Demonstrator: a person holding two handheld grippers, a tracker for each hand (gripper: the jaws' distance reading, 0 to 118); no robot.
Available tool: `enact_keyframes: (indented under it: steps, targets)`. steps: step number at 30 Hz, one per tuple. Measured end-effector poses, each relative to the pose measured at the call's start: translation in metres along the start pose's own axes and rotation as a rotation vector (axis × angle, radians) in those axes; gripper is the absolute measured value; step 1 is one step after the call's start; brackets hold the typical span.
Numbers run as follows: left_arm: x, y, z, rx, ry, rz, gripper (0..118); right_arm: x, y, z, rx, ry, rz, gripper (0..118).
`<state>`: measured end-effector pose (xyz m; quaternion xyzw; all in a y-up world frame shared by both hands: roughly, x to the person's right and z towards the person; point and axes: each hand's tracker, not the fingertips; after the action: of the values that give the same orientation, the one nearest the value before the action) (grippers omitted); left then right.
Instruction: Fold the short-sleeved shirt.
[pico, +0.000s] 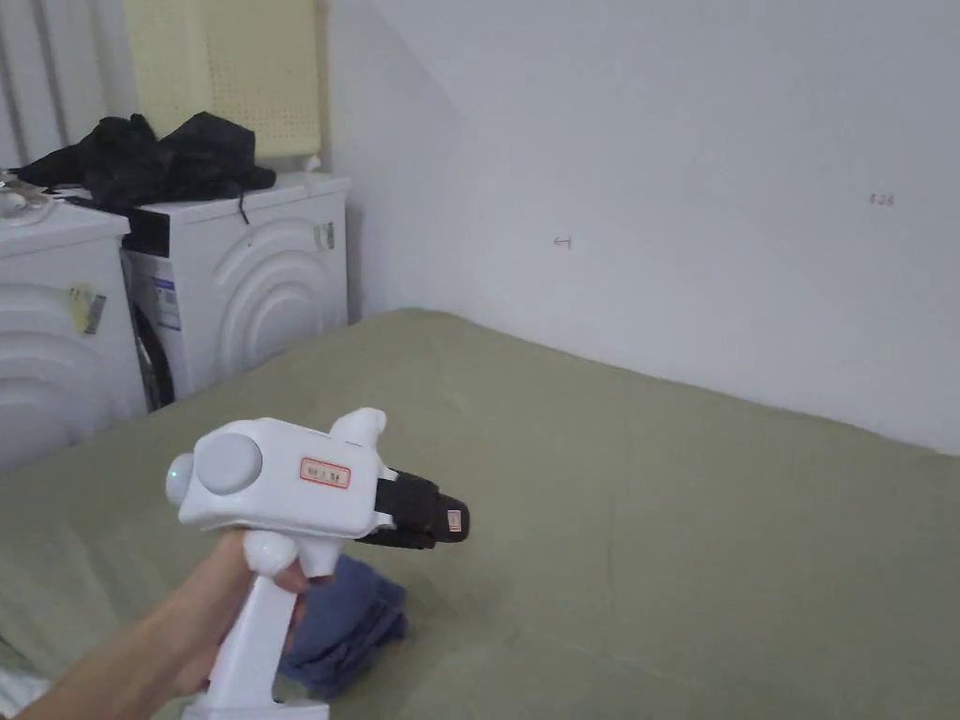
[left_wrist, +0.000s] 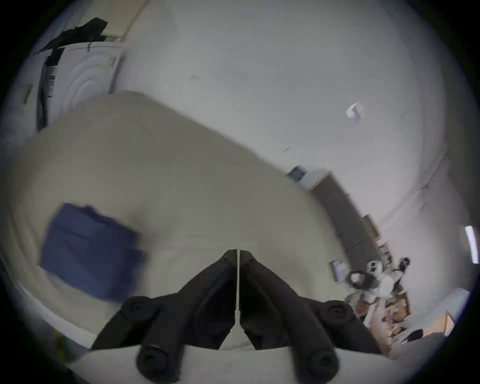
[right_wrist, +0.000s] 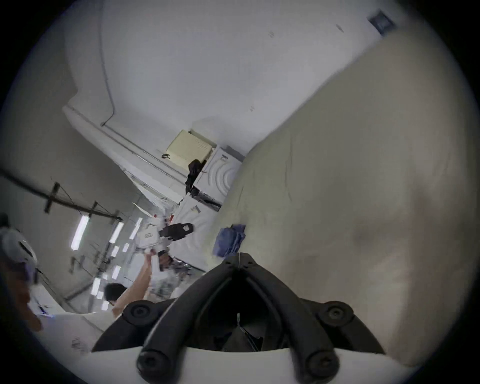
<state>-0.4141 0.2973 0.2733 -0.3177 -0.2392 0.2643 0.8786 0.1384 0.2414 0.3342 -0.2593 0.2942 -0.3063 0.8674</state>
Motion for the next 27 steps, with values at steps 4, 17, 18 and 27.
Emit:
enact_keyframes:
  steps: [4, 17, 18, 27]
  targets:
    - [0.123, -0.04, -0.031, 0.199, 0.134, -0.261, 3, -0.06, 0.016, 0.021, 0.214, -0.346, 0.359, 0]
    - [0.261, -0.097, -0.062, 0.539, 0.418, -0.622, 3, -0.135, 0.037, 0.047, 0.554, -0.74, 0.73, 0]
    - [0.261, -0.097, -0.061, 0.534, 0.423, -0.628, 3, -0.135, 0.037, 0.048, 0.56, -0.748, 0.724, 0]
    - [0.258, -0.09, -0.055, 0.535, 0.418, -0.597, 3, -0.132, 0.036, 0.051, 0.548, -0.737, 0.693, 0]
